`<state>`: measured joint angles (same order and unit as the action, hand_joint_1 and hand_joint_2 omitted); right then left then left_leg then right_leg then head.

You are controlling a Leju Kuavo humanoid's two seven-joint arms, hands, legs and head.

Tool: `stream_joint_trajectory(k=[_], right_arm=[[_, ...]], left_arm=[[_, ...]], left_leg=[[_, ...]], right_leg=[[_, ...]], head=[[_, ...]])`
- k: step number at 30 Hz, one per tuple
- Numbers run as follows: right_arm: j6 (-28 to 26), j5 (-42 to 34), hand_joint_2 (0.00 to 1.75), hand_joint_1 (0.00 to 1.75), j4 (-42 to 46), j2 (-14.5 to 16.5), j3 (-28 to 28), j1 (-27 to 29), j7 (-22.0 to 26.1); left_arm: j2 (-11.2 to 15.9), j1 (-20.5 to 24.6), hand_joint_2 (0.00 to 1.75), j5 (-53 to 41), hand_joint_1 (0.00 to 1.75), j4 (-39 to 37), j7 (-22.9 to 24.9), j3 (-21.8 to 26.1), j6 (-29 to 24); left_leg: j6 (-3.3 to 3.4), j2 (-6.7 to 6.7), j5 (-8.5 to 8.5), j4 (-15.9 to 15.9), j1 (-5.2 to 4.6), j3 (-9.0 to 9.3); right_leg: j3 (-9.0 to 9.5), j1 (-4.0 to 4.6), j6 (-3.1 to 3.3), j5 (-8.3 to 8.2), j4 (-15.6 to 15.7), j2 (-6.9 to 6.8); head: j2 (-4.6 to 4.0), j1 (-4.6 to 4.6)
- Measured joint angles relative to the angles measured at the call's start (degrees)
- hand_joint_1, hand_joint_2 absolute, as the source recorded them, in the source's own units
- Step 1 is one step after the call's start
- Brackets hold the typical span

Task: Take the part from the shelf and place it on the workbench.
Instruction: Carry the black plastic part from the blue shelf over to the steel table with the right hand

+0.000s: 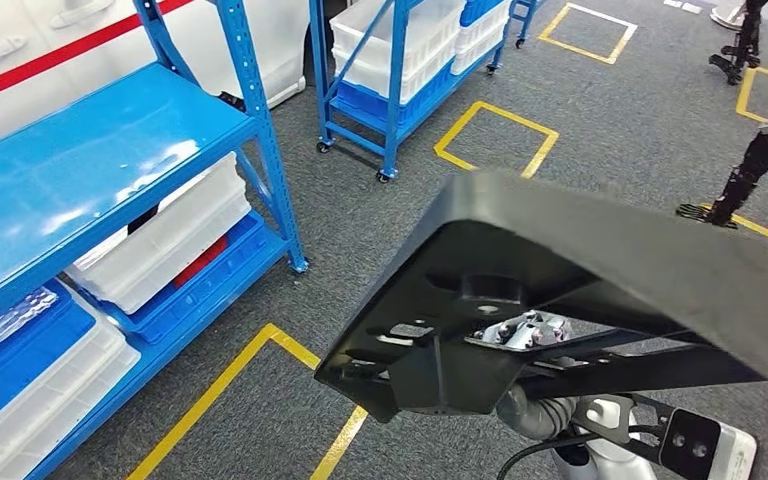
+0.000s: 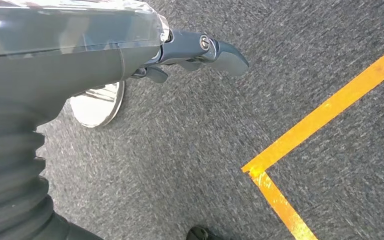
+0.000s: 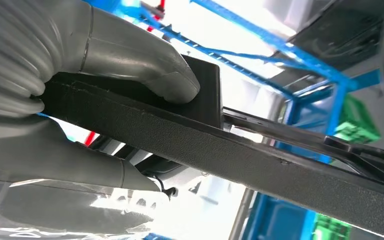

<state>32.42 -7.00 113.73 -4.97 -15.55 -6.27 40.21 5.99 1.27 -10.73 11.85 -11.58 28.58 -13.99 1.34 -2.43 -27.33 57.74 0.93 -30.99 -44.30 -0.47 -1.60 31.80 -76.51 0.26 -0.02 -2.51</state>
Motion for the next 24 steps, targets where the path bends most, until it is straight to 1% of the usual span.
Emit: stream_joint_trajectory(k=[1, 2, 3, 4, 5, 6, 7, 8, 9, 10, 11, 12, 13, 14, 15, 16, 17, 18, 19, 20, 21, 22, 23, 24], right_arm=[[-0.1, 0.3, 1.75, 1.75, 0.1, -0.2, -0.1, 0.3, 0.0], [-0.2, 0.6, 1.75, 1.75, 0.3, -0.4, -0.3, 0.6, 0.0], [-0.2, 0.9, 1.75, 1.75, 0.7, -0.7, -0.4, 1.1, 0.0], [-0.3, 2.1, 1.75, 1.75, 2.1, -1.1, -0.5, 3.5, 0.0], [-0.5, 3.3, 1.75, 1.75, 3.8, -1.4, -0.5, 6.0, 0.0], [-0.8, 4.5, 1.75, 1.75, 5.6, -1.6, -0.6, 8.6, 0.0], [-1.5, 5.7, 1.75, 1.75, 7.3, -1.9, -0.8, 11.2, 0.0], [-2.1, 6.1, 1.75, 1.75, 8.0, -2.1, -1.3, 12.1, 0.0], [-2.7, 6.3, 1.75, 1.75, 8.4, -2.3, -1.9, 12.9, 0.0], [-3.1, 6.4, 1.75, 1.75, 8.7, -2.6, -2.4, 13.7, 0.0], [-3.3, 6.5, 1.75, 1.75, 9.0, -2.9, -2.9, 14.5, 0.0], [-3.4, 6.6, 1.75, 1.75, 9.2, -3.1, -3.2, 15.0, 0.0], [-3.5, 6.7, 1.75, 1.75, 9.4, -3.3, -3.5, 15.3, 0.0], [-3.5, 6.6, 1.75, 1.75, 9.6, -3.5, -3.7, 15.5, 0.0], [-3.6, 6.5, 1.75, 1.75, 9.8, -3.8, -3.8, 15.7, 0.0], [-3.7, 6.3, 1.75, 1.75, 9.9, -4.2, -3.9, 16.0, 0.0], [-3.9, 6.1, 1.75, 1.75, 10.1, -4.6, -3.9, 16.3, 0.0], [-4.2, 5.9, 1.75, 1.75, 10.3, -5.2, -3.9, 16.7, 0.0], [-4.6, 5.8, 1.75, 1.75, 10.6, -5.7, -3.9, 17.2, 0.0], [-5.2, 5.9, 1.75, 1.75, 11.1, -6.3, -3.9, 17.9, 0.0], [-5.8, 6.0, 1.75, 1.75, 11.7, -6.9, -3.9, 18.6, 0.0], [-6.6, 6.3, 1.75, 1.75, 12.2, -7.4, -4.0, 19.3, 0.0], [-7.6, 6.6, 1.75, 1.75, 12.7, -7.9, -4.2, 19.8, 0.0], [-8.7, 6.9, 1.75, 1.75, 13.1, -8.3, -4.6, 20.2, 0.0]], left_arm=[[0.0, 0.0, 1.75, 0.0, 0.00, 0.0, 0.1, 0.0, -0.1], [-0.1, 0.0, 1.75, 0.0, 0.00, 0.0, 0.3, 0.1, -0.2], [-0.2, 0.0, 1.75, 0.1, 0.00, 0.0, 0.4, 0.2, -0.3], [-0.5, 0.0, 1.75, 0.0, 0.00, 0.0, 0.2, 0.5, -0.4], [-0.8, -0.1, 1.75, 0.0, 0.00, 0.0, 0.0, 0.8, -0.4], [-1.1, -0.2, 1.75, -0.1, 0.00, 0.0, -0.3, 1.1, -0.4], [-1.4, -0.4, 1.75, -0.1, 0.00, 0.0, -0.5, 1.4, -0.4], [-1.6, -0.6, 1.75, -0.1, 0.00, 0.0, -0.6, 1.6, -0.3], [-1.7, -0.8, 1.75, -0.1, 0.00, 0.0, -0.6, 1.8, -0.3], [-1.9, -0.9, 1.75, -0.1, 0.00, 0.0, -0.6, 2.0, -0.3], [-2.0, -1.0, 1.75, 0.0, 0.00, 0.0, -0.6, 2.3, -0.2], [-2.1, -1.1, 1.75, 0.0, 0.00, 0.0, -0.6, 2.5, -0.2], [-2.2, -1.1, 1.75, 0.0, 0.00, 0.0, -0.6, 2.6, -0.2], [-2.3, -1.1, 1.75, 0.0, 0.00, 0.0, -0.6, 2.8, -0.1], [-2.4, -1.1, 1.75, 0.0, 0.00, 0.0, -0.7, 2.9, -0.1], [-2.4, -1.1, 1.75, -0.1, 0.00, 0.0, -0.8, 2.9, -0.1], [-2.5, -1.0, 1.75, -0.3, 0.00, 0.0, -0.9, 3.0, 0.0], [-2.6, -1.0, 1.75, -0.5, 0.00, 0.0, -0.9, 3.0, 0.1], [-2.6, -0.9, 1.75, -0.9, 0.00, 0.0, -1.0, 3.1, 0.2], [-2.7, -0.8, 1.75, -1.3, 0.00, 0.0, -0.9, 3.1, 0.4], [-2.7, -0.9, 1.75, -1.7, 0.00, 0.0, -0.8, 3.1, 0.5], [-2.8, -1.0, 1.75, -2.1, 0.00, 0.0, -0.6, 3.1, 0.6], [-2.9, -1.1, 1.75, -2.5, 0.00, 0.0, -0.5, 3.1, 0.7], [-2.9, -1.3, 1.75, -2.8, 0.00, 0.0, -0.4, 3.1, 0.7]], left_leg=[[-0.05, -0.39, -0.06, 0.0, -0.02, 0.06], [-0.16, -1.02, -0.17, 0.0, -0.07, 0.22], [-0.34, -1.74, -0.34, 0.0, -0.17, 0.42], [-0.87, -3.02, -0.71, -0.1, -0.34, 0.91], [-1.42, -3.38, -1.28, 0.1, -0.38, 1.29], [-1.93, -2.78, -2.37, 1.1, -0.38, 1.22], [-2.41, -1.76, -4.00, 3.1, -0.32, 0.61], [-2.57, 0.03, -5.96, 6.5, -0.19, -0.87], [-2.69, 1.25, -7.95, 10.6, -0.16, -2.78], [-2.80, 1.78, -9.24, 14.2, -0.15, -4.55], [-2.86, 1.99, -9.47, 16.2, -0.15, -5.66], [-2.85, 2.07, -8.49, 15.9, -0.15, -5.80], [-2.79, 2.30, -6.45, 13.4, -0.13, -4.82], [-2.67, 3.01, -3.99, 9.2, -0.07, -3.09], [-2.52, 4.22, -2.22, 5.2, -0.03, -1.38], [-2.28, 5.18, -1.08, 2.2, 0.00, -0.10], [-2.01, 5.86, -0.72, 0.7, -0.07, 0.54], [-1.69, 5.94, -0.85, 0.3, -0.20, 0.69], [-1.28, 5.37, -0.67, 0.2, -0.25, 0.74], [-0.87, 4.74, -0.47, 0.0, -0.25, 0.87], [-0.42, 4.10, -0.26, -0.3, -0.19, 0.99], [-0.04, 3.39, -0.09, -0.5, -0.14, 1.03], [0.22, 2.62, -0.03, -0.6, -0.20, 1.02], [0.37, 1.92, -0.06, -0.6, -0.30, 0.95]], right_leg=[[1.06, 0.01, 0.08, -1.08, 1.9, -0.14], [3.36, 0.11, 0.34, -2.87, 6.0, -0.96], [5.86, 0.41, 0.80, -4.37, 10.5, -2.49], [8.42, 0.65, 1.51, -5.91, 15.1, -3.18], [10.04, 0.80, 2.21, -6.53, 18.0, -3.59], [10.41, 0.82, 2.82, -6.48, 18.8, -3.14], [10.56, 0.64, 3.27, -6.69, 19.1, -1.77], [10.59, 0.53, 3.49, -6.78, 19.2, -1.03], [10.56, 0.52, 3.65, -6.80, 19.2, -0.23], [10.55, 0.54, 3.71, -6.79, 19.2, 0.64], [10.56, 0.57, 3.73, -6.78, 19.1, 1.51], [10.60, 0.59, 3.71, -6.77, 19.0, 2.42], [10.68, 0.57, 3.64, -6.73, 18.9, 3.31], [10.76, 0.54, 3.51, -6.65, 18.8, 4.14], [10.77, 0.58, 3.28, -6.54, 18.5, 4.89], [10.68, 0.58, 2.99, -6.49, 18.3, 5.53], [10.52, 0.54, 2.64, -6.51, 18.2, 6.10], [10.35, 0.48, 2.23, -6.61, 18.2, 6.64], [10.21, 0.41, 1.83, -6.76, 18.3, 7.13], [10.10, 0.33, 1.51, -6.70, 18.1, 6.89], [9.72, 0.38, 1.25, -6.10, 17.3, 5.80], [8.80, 0.45, 1.04, -4.83, 15.4, 4.23], [7.29, 0.41, 0.89, -2.97, 12.2, 2.38], [5.33, 0.36, 0.70, -0.95, 8.3, 1.12]], head=[[0.00, 0.00], [0.00, 0.00], [0.00, 0.00], [0.00, -0.01], [0.00, -0.01], [0.00, -0.01], [0.00, -0.02], [0.00, -0.02], [0.00, -0.02], [0.00, -0.02], [0.00, -0.02], [0.00, -0.02], [0.00, -0.02], [0.00, -0.02], [0.00, -0.02], [0.00, -0.02], [0.00, -0.02], [0.00, -0.02], [0.00, -0.02], [0.00, -0.02], [0.00, -0.02], [0.00, -0.01], [0.00, -0.01], [0.00, -0.01]])
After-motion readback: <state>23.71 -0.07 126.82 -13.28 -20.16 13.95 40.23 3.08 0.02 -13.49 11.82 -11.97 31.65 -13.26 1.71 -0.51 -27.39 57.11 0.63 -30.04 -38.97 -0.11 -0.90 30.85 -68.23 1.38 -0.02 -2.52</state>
